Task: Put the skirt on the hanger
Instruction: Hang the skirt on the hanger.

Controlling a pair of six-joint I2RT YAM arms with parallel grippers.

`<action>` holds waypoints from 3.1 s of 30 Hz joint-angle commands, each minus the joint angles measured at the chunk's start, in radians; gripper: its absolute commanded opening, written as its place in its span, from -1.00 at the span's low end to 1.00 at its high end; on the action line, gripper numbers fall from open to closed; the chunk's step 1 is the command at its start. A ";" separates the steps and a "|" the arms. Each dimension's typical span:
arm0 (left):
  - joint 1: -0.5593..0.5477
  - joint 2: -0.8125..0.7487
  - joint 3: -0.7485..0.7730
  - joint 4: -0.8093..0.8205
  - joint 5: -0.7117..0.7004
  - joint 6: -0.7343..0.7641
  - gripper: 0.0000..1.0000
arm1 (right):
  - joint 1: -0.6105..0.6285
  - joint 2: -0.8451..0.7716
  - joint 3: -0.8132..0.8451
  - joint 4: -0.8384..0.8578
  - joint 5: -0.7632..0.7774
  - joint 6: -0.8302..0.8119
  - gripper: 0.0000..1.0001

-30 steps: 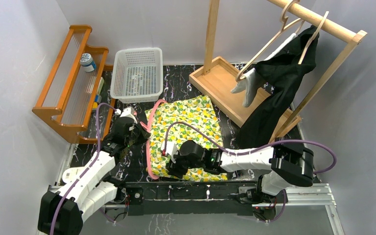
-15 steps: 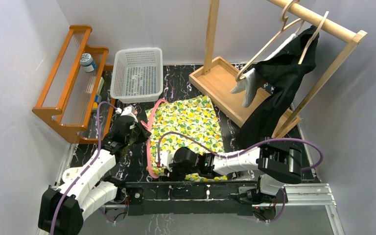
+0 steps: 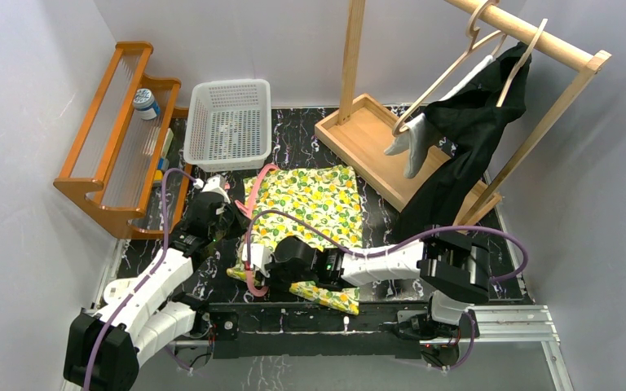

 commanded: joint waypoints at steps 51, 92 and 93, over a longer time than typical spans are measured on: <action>0.002 0.131 0.067 0.007 0.174 0.154 -1.00 | -0.432 -0.112 0.079 -0.292 0.340 0.430 0.22; 0.001 0.186 0.108 -0.007 0.236 0.181 -1.00 | -0.736 0.440 0.660 -0.576 0.018 0.102 -0.10; 0.001 0.187 0.108 -0.004 0.244 0.184 -1.00 | -0.736 0.445 0.663 -0.572 0.029 0.103 -0.23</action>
